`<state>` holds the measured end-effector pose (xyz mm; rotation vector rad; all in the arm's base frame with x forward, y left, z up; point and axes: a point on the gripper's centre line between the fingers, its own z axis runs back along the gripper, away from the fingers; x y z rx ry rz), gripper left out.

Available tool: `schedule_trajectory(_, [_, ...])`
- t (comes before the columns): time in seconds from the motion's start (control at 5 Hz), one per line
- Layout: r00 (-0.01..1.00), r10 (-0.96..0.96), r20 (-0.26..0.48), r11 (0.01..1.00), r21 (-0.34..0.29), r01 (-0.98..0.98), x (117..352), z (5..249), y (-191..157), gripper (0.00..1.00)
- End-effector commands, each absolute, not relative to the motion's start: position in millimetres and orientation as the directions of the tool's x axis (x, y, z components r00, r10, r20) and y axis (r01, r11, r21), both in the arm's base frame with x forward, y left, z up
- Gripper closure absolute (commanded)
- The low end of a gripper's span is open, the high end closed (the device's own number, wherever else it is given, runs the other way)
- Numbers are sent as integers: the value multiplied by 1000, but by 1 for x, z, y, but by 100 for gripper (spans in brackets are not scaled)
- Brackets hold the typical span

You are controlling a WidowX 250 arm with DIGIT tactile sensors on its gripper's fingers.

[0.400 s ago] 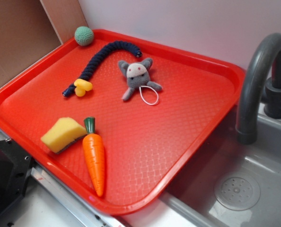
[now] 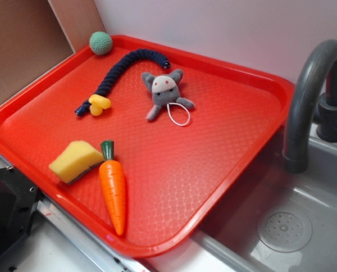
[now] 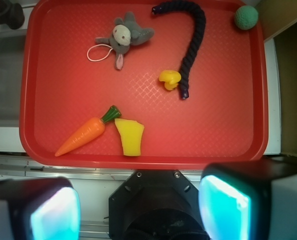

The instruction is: Grab the carrot.

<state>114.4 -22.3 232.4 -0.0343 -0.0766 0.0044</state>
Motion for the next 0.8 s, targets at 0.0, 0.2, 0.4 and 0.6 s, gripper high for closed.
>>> schedule_trajectory(0.0, [901, 419, 117, 906, 5, -422, 120, 217, -75, 0])
schedule_trajectory(0.2, [846, 529, 66, 849, -39, -528, 126, 202, -93, 0])
schedule_trajectory(0.4, [794, 608, 15, 793, -65, -606, 139, 158, -101, 0])
schedule_trajectory(0.6, [791, 610, -46, 772, -194, -606, 145, 113, -95, 0])
